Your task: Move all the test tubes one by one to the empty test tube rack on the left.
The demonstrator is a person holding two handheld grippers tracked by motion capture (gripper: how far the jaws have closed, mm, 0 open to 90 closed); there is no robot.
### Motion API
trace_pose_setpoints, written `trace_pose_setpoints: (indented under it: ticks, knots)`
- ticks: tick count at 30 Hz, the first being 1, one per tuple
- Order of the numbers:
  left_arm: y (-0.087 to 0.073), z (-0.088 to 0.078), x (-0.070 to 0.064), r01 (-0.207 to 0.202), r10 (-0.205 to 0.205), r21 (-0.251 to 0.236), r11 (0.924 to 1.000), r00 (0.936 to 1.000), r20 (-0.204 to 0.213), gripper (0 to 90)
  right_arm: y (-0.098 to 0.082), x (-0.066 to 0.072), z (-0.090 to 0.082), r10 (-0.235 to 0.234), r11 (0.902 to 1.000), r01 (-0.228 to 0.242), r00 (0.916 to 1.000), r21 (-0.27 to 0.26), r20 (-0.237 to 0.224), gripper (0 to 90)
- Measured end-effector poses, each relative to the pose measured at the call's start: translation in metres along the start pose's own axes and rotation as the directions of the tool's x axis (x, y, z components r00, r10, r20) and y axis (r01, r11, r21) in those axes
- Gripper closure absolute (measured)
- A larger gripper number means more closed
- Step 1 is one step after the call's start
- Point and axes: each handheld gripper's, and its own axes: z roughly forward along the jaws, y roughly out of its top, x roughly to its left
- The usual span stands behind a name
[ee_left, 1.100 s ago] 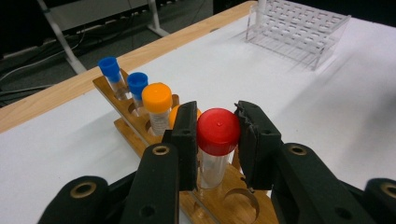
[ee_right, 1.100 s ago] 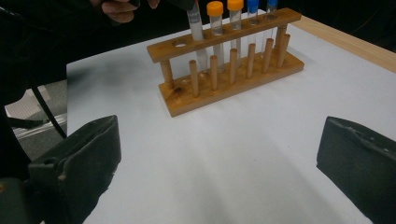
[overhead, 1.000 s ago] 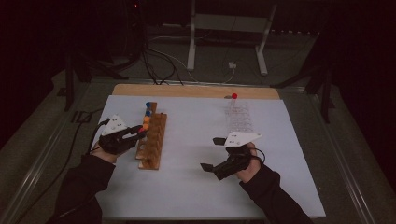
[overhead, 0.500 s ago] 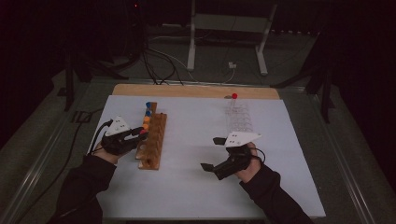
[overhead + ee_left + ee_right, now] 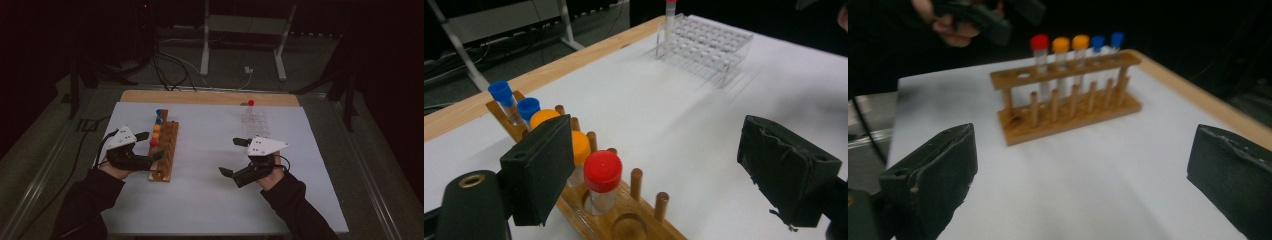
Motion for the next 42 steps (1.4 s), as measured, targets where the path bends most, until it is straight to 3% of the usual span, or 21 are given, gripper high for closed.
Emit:
trace_pose_setpoints:
  ticks: [2, 5, 7, 12, 14, 17, 19, 23, 27, 29, 35, 37, 42]
  knots:
    - [0.000, -0.004, -0.001, 0.009, -0.009, -0.007, 0.9999, 0.9999, 0.010, 8.9, 0.004, -0.004, -0.005, -0.013, 0.9997, 0.013, 0.9996, -0.018, 0.025, 0.0]
    - [-0.004, -0.011, 0.000, 0.013, -0.011, -0.046, 0.9989, 0.9983, 0.057, 0.6, 0.011, -0.013, -0.012, -0.008, 0.9996, 0.010, 0.9976, -0.026, 0.068, 0.0]
    - [-0.006, -0.016, 0.001, 0.026, -0.021, -0.063, 0.9976, 0.9964, 0.082, 0.6, 0.016, -0.023, -0.016, -0.006, 0.9998, 0.008, 0.9939, -0.019, 0.110, 0.0]
    - [-0.012, -0.023, 0.004, 0.030, -0.026, -0.077, 0.9966, 0.9977, 0.063, 0.5, 0.019, -0.044, -0.020, 0.009, 0.9998, -0.005, 0.9838, -0.020, 0.179, 0.5]
    - [-0.014, -0.023, 0.004, 0.024, -0.020, -0.073, 0.9970, 0.9982, 0.057, 0.5, 0.019, -0.056, -0.021, 0.030, 0.9995, -0.027, 0.9787, -0.019, 0.203, 6.1]
    - [-0.016, -0.023, 0.004, 0.018, -0.014, -0.075, 0.9970, 0.9986, 0.050, 0.6, 0.017, -0.074, -0.021, 0.077, 0.9970, -0.074, 0.9697, -0.020, 0.232, 4.8]
    - [-0.017, -0.024, 0.004, 0.019, -0.016, -0.077, 0.9969, 0.9988, 0.046, 0.6, 0.015, -0.086, -0.021, 0.104, 0.9945, -0.104, 0.9592, -0.012, 0.263, 3.2]
    - [-0.017, -0.025, 0.005, 0.017, -0.013, -0.083, 0.9964, 0.9987, 0.048, 0.5, 0.008, -0.109, -0.018, 0.179, 0.9825, -0.186, 0.9391, -0.004, 0.293, 2.9]
    - [-0.017, -0.025, 0.006, 0.014, -0.010, -0.085, 0.9963, 0.9989, 0.046, 0.5, 0.000, -0.130, -0.011, 0.229, 0.9675, -0.252, 0.9135, 0.024, 0.336, 2.9]
    - [-0.018, -0.026, 0.007, 0.021, -0.017, -0.092, 0.9955, 0.9989, 0.043, 0.5, -0.004, -0.137, -0.007, 0.241, 0.9620, -0.270, 0.9047, 0.037, 0.351, 3.2]
    - [-0.018, -0.026, 0.007, 0.020, -0.016, -0.094, 0.9953, 0.9990, 0.042, 0.5, -0.014, -0.156, 0.007, 0.252, 0.9435, -0.313, 0.8920, 0.110, 0.375, 10.2]
    - [-0.019, -0.026, 0.007, 0.023, -0.019, -0.094, 0.9953, 0.9989, 0.044, 0.5, -0.017, -0.161, 0.011, 0.255, 0.9363, -0.328, 0.8815, 0.126, 0.397, 14.7]
    - [-0.020, -0.025, 0.008, 0.023, -0.019, -0.092, 0.9955, 0.9988, 0.045, 0.6, -0.024, -0.174, 0.021, 0.268, 0.9184, -0.361, 0.8696, 0.162, 0.415, 22.3]
